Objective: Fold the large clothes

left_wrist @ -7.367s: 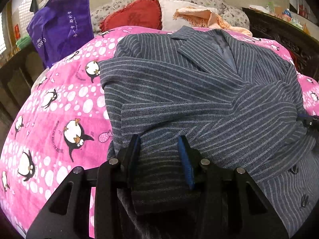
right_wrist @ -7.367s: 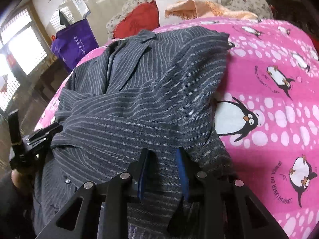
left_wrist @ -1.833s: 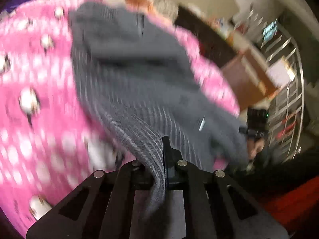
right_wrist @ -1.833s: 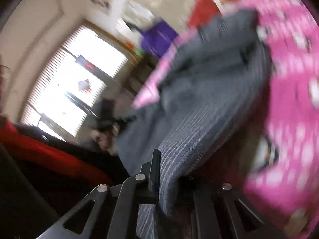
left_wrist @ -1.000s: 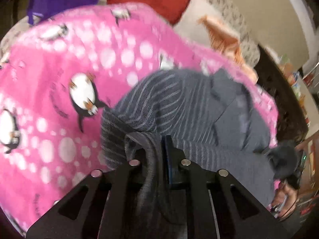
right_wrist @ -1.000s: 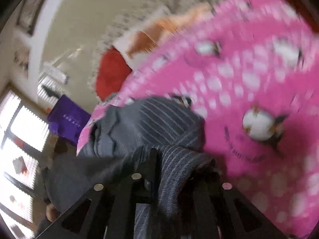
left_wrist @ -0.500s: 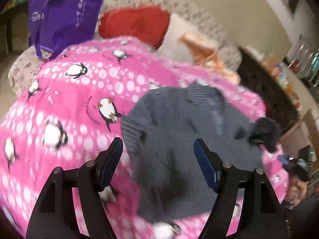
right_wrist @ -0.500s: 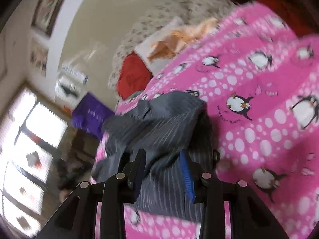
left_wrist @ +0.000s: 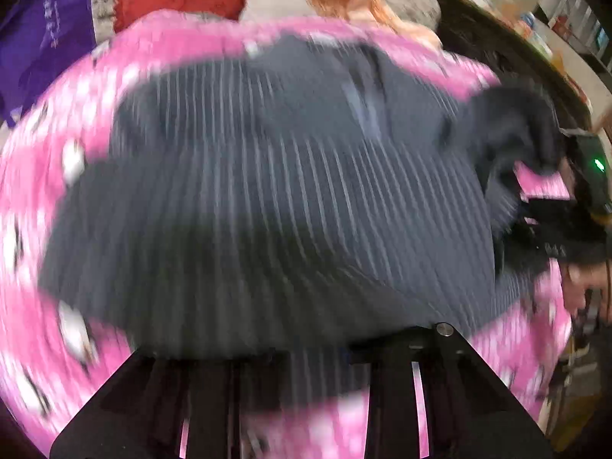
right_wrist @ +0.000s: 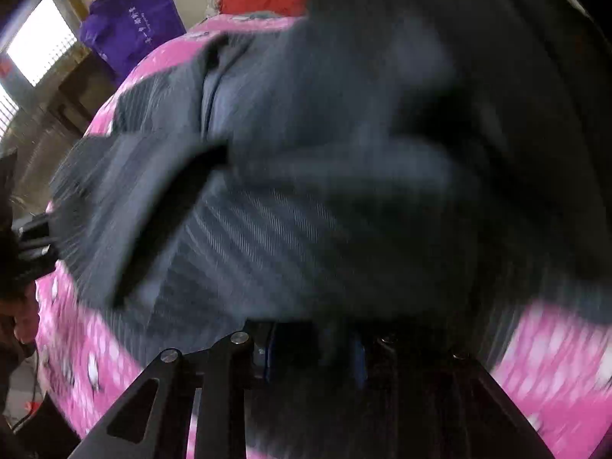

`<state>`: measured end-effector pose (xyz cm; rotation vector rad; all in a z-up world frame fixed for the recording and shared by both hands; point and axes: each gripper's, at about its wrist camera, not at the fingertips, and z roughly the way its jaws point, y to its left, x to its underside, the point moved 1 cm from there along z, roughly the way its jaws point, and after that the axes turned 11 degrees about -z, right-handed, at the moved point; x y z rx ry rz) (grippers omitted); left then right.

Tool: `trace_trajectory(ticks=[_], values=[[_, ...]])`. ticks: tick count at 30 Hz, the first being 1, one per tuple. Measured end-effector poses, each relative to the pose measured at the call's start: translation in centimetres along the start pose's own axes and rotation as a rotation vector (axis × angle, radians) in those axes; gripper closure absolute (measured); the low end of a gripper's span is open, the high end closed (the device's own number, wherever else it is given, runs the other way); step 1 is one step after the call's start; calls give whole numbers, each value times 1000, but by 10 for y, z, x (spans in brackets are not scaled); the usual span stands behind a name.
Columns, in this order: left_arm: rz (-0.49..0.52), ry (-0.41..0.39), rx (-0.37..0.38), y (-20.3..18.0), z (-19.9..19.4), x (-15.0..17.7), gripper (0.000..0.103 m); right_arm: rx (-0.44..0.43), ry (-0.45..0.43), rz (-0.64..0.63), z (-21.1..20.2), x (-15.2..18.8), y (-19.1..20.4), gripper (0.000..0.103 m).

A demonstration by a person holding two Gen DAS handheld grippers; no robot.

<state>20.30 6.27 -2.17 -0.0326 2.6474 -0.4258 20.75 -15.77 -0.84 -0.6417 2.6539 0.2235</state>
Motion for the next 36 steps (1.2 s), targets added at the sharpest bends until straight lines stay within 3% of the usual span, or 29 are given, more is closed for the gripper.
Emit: trace_trajectory(ticks=[1,2,4,6,8,11,14,17,18,20,21,23,25,27,28,29,30,31,33,36], values=[[-50,-58,4,5,-4,-30,79,1,-65,11,-10,-15,-5,75],[-81,-102,1,9,-10,-44,79,-30,-204,61,-31,-32,-15,75],[-206,-213,3,24,-33,-74,79,-43,-381,160,-61,-40,-31,73],[-233,-274,38,28,-49,-77,76,-61,-456,209,-82,-33,-42,73],[-225,-301,63,26,-55,-72,70,-31,-467,178,-88,-23,-42,73],[-215,-300,94,16,-47,-60,70,-1,-483,169,-86,-10,-47,73],[-152,-267,109,-5,-23,-58,70,-61,-473,195,-78,8,-49,73],[-75,-259,21,-7,8,-47,70,-117,-379,102,-50,-4,-35,73],[-98,-234,-40,5,25,-41,70,-95,-341,81,-39,-5,-36,73],[-111,-233,-13,21,40,-28,70,2,-261,90,-8,-4,-53,78],[-81,-270,-5,23,37,-22,70,-38,-263,137,2,-2,-64,79],[-78,-249,-24,22,28,-20,70,-135,-323,265,-1,3,-81,77],[-126,-224,37,30,5,-20,70,-167,-373,307,-18,5,-82,75],[-150,-263,50,45,-22,-18,70,-137,-426,296,-48,17,-81,71],[-159,-283,47,52,-34,-16,68,-114,-447,295,-62,26,-81,65],[-176,-303,50,63,-47,-11,53,-95,-466,301,-76,41,-82,49],[-200,-313,60,74,-57,-4,31,-83,-480,317,-88,58,-83,36],[-223,-316,72,86,-65,6,27,-73,-490,334,-96,75,-84,17],[-232,-295,63,101,-71,25,26,-64,-509,392,-108,117,-84,16],[-251,-226,71,115,-69,59,26,-147,-487,467,-107,159,-84,16]])
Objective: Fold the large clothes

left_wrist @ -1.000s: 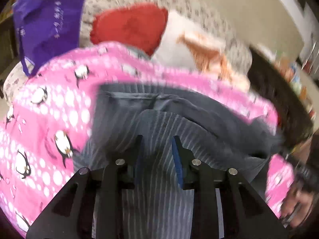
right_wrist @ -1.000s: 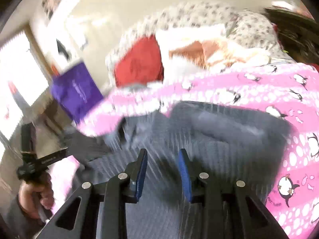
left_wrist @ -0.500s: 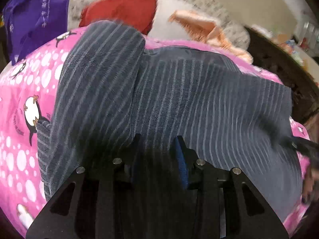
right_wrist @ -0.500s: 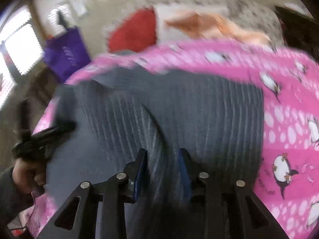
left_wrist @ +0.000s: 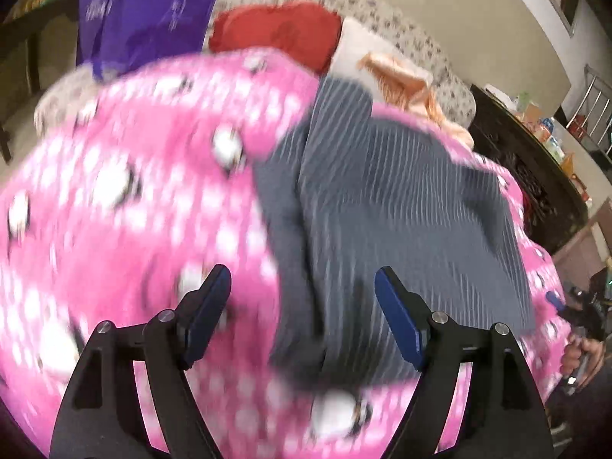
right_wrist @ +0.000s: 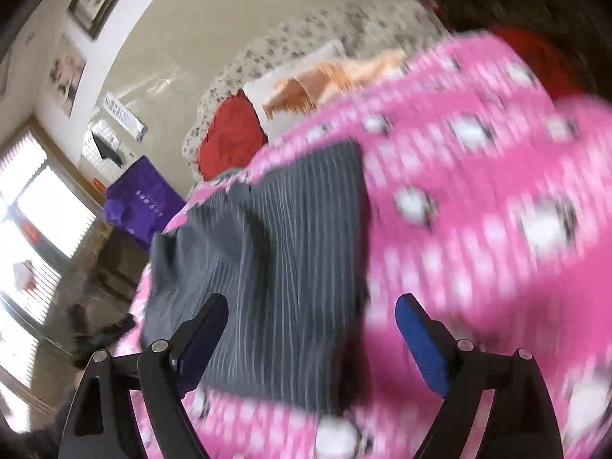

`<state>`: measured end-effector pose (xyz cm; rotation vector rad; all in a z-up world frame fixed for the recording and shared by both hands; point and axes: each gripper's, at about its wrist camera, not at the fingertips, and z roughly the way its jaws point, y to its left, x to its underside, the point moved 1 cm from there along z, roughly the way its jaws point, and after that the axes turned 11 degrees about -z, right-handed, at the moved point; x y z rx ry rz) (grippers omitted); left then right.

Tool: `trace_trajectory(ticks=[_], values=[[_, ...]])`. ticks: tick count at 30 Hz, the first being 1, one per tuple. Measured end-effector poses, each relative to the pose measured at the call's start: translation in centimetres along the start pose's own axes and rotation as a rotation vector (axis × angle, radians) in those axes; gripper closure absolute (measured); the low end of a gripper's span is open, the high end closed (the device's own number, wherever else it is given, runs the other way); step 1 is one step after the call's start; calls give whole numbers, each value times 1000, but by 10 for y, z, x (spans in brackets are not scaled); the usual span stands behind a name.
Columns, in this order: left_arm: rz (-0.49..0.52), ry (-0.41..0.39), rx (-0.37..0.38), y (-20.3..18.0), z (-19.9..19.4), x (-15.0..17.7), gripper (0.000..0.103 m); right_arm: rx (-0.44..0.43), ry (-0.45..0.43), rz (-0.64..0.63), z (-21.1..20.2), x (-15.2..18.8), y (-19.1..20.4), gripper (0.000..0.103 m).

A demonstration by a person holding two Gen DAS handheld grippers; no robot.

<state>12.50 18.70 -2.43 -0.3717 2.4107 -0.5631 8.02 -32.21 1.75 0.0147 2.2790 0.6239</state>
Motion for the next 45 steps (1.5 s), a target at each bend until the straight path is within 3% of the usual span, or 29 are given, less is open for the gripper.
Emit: trace_trajectory(ticks=[2,4,6,7,8,9,14,16,18,20,21,23,25,26,27,28,29,30,32,35,41,43,45], values=[[-48,21,10,8,-3,19,26,-7,33,49,-6,28,-5,16],[-71,55,67,4,-1,38,26,-29,49,88,-5,49,-3,16],[-86,108,98,0,13,53,25,-84,46,160,0,72,-3,16],[-98,115,100,2,18,58,24,-127,60,204,7,83,-4,16],[-90,72,113,0,18,59,16,-153,71,231,12,91,-4,15],[-94,61,143,-3,23,57,8,-154,52,221,12,94,-1,15],[-207,39,234,2,35,36,4,-246,-88,244,18,88,-2,14],[-257,66,276,5,39,27,10,-270,-119,246,27,78,-1,14],[-313,115,318,7,42,21,54,-277,-122,212,40,66,2,30],[-328,130,339,7,36,21,67,-293,-113,201,52,58,4,40],[-324,129,337,7,34,21,67,-294,-128,186,53,55,4,53],[-293,126,308,7,29,22,67,-268,-124,161,58,55,4,66],[-279,144,244,7,41,21,53,-247,-86,188,66,60,-2,69],[-292,150,247,8,46,20,50,-245,-69,192,70,59,-3,70],[-299,133,249,8,47,19,50,-239,-61,187,70,57,-1,72],[-298,132,230,6,47,19,55,-229,-53,184,70,57,-1,81],[-297,139,214,4,46,20,72,-226,-46,173,69,55,3,90],[-287,145,203,0,41,22,79,-230,-46,154,63,52,9,91],[-220,127,180,-13,23,26,81,-231,-50,108,44,52,24,94],[-207,166,225,-15,-9,39,81,-261,-47,83,10,59,39,94],[-269,276,282,12,-73,94,81,-333,-3,188,-71,118,47,96],[-265,293,296,19,-79,111,78,-305,15,190,-83,140,48,96],[-273,311,262,27,-70,122,69,-266,55,195,-82,153,46,95]])
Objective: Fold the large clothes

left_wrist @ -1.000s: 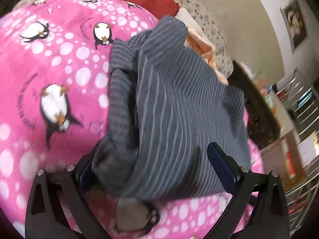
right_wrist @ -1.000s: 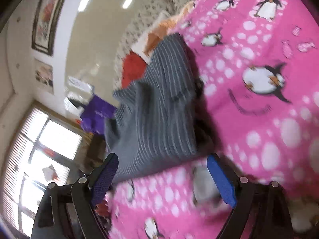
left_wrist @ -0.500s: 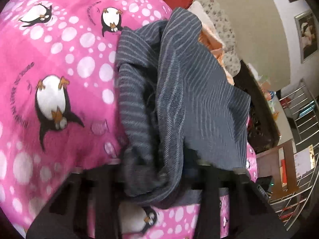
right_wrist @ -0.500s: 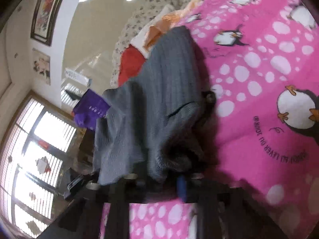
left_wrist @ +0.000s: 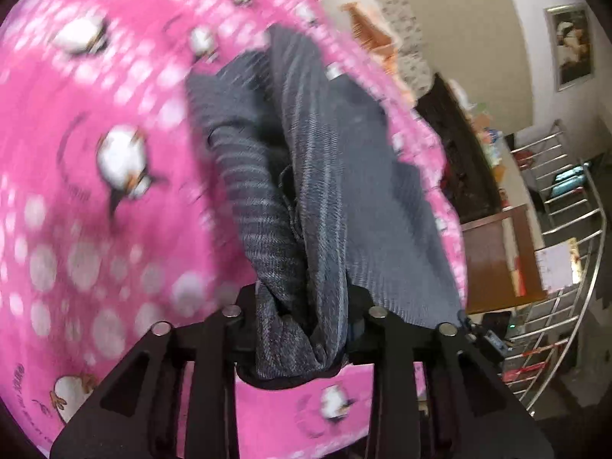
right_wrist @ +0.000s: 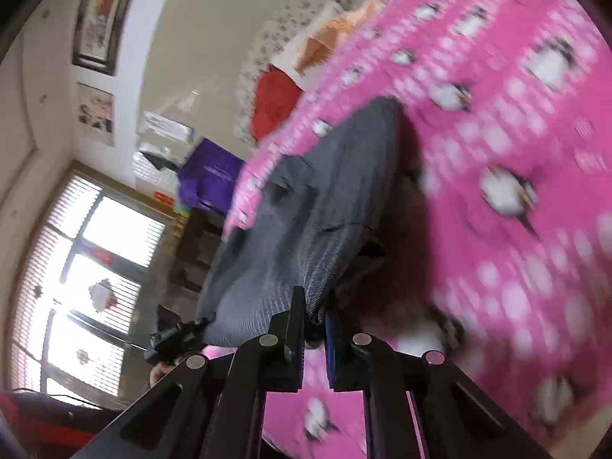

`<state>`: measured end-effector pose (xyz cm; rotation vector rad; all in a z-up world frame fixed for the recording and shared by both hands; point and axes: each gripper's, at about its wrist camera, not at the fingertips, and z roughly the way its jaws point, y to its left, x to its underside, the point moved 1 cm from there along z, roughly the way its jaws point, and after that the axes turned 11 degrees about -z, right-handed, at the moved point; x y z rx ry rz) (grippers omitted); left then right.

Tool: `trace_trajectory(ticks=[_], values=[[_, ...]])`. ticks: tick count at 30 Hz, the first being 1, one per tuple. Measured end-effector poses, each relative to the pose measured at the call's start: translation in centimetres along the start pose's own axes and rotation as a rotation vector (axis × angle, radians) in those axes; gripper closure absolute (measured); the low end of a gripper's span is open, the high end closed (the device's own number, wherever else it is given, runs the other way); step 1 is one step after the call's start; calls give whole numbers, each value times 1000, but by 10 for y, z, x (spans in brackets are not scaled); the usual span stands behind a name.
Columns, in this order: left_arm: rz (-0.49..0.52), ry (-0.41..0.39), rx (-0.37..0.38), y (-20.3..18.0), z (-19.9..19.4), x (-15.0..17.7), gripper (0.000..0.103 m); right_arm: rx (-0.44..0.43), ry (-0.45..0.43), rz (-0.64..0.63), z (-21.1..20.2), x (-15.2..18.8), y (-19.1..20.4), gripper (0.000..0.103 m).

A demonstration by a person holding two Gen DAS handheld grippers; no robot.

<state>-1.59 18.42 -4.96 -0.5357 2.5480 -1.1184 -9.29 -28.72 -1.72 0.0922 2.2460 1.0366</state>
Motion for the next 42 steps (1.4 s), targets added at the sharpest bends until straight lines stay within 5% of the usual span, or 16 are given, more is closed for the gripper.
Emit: trace_trajectory(ticks=[2,5,10,12,16,22,24,30,36,42], values=[[-30,5,-11,13,6,0,57,56,28,16,4,0,-5,94],[-58,-6,26,19,4,-4,54,183,34,26,-1,-16,-6,91],[-31,-35,70,30,2,0,52,439,-155,-110,-21,-59,34,91],[-17,-61,86,34,0,4,51,413,-141,-247,12,-77,74,91],[31,-93,82,33,2,10,51,392,104,-520,136,-82,133,91],[66,-133,78,30,6,17,51,542,262,-442,262,-108,62,91],[86,-151,80,29,7,21,49,489,140,-488,261,-112,52,91],[117,-174,90,20,13,20,37,405,89,-440,257,-111,41,90],[69,-80,93,11,27,-29,33,409,85,-451,254,-111,45,89],[40,110,72,0,44,-82,36,395,80,-442,245,-100,51,88]])
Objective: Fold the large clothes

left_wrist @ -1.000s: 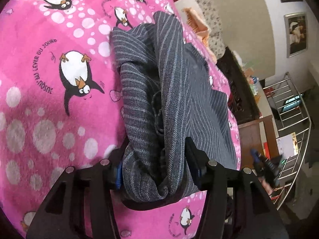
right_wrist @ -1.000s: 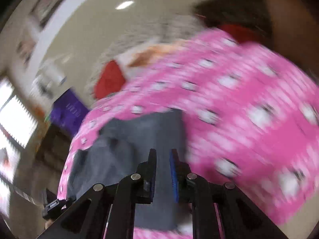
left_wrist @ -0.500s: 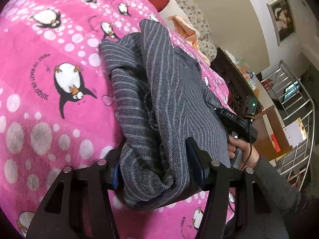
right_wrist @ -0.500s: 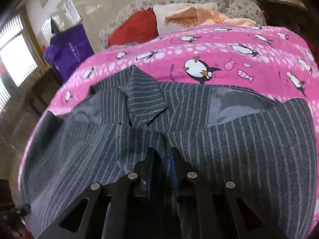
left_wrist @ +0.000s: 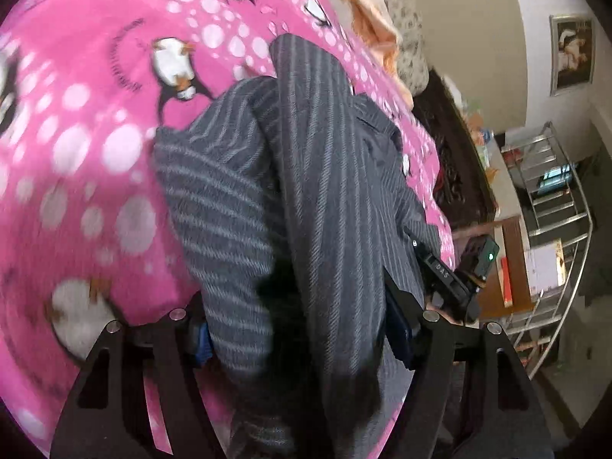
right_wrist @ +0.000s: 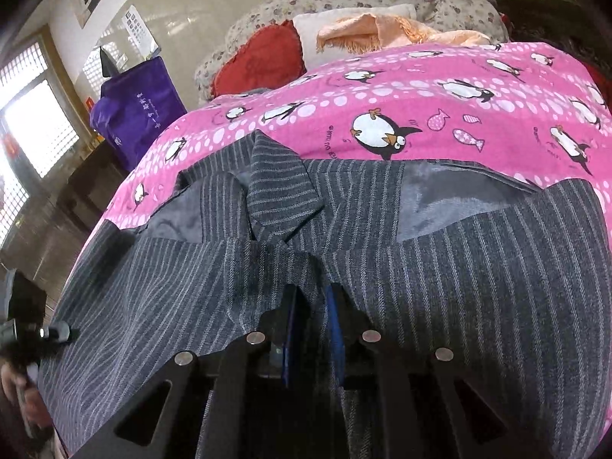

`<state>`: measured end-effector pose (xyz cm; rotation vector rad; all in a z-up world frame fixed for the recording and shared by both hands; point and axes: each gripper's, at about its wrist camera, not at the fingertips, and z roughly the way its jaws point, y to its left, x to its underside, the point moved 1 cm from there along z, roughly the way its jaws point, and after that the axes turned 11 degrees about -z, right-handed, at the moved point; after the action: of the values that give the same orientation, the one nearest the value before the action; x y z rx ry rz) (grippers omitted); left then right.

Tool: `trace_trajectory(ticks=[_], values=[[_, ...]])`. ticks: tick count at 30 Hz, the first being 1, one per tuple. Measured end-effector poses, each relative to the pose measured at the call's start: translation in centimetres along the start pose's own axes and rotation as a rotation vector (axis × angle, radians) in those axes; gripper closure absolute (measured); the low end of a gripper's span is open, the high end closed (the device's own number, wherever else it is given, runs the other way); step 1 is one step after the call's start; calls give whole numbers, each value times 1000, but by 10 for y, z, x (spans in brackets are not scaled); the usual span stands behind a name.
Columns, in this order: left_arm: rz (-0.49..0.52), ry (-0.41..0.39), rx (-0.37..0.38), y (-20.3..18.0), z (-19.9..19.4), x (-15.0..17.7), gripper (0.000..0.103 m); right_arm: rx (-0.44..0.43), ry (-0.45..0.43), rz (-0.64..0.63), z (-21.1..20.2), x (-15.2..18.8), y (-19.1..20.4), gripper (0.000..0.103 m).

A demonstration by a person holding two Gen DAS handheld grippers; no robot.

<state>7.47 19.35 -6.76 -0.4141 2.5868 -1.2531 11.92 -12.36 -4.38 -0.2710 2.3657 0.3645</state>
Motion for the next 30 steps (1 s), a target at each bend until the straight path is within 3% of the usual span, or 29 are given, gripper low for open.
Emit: trace_trajectory(ticks=[2,3,6,8,10,11,14,16,17,18,21,24,27,30], values=[[104,24,-56,-10,-1,4,55,-9,-3,8,0,1,-2,88],[126,25,-74,-11,-3,7,58,-11,-4,10,-1,1,-2,88],[191,4,-123,-5,2,17,58,-8,-3,8,0,1,-1,88],[265,-51,-130,-8,3,26,58,11,11,2,-1,-1,1,88],[324,-65,-168,-14,5,33,55,34,73,-1,-6,-11,7,88],[353,-57,-189,-18,6,36,50,23,69,11,-24,-18,10,88],[484,-22,-266,-29,13,48,41,-6,-72,-28,-96,-20,15,74],[567,-18,-329,-36,20,52,40,68,-81,-110,-131,-8,12,70],[578,-21,-343,-38,22,53,39,151,-79,-171,-150,6,7,69],[586,-17,-353,-41,25,52,47,209,-75,-203,-162,17,1,69],[572,-9,-297,-53,21,50,85,303,-40,-191,-191,60,-32,69],[505,-9,-162,-68,10,45,89,357,-9,-101,-207,102,-78,69],[443,-11,-4,-110,7,43,89,378,11,2,-212,131,-115,69],[386,9,91,-148,22,42,89,376,10,101,-208,154,-150,69]])
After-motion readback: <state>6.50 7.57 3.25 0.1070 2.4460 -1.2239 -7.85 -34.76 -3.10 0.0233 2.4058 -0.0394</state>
